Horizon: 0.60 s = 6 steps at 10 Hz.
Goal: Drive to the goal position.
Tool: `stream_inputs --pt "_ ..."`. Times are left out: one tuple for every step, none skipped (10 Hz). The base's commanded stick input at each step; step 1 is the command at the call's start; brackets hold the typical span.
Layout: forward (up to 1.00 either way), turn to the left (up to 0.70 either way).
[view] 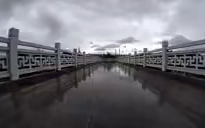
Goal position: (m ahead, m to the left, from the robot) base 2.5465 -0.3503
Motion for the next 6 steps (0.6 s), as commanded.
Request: stream_inputs --pt "0.45 0.0" --pt "0.45 0.0" --pt "0.45 0.0" --pt "0.45 0.0" --pt "0.45 0.0" --pt "0.45 0.0"
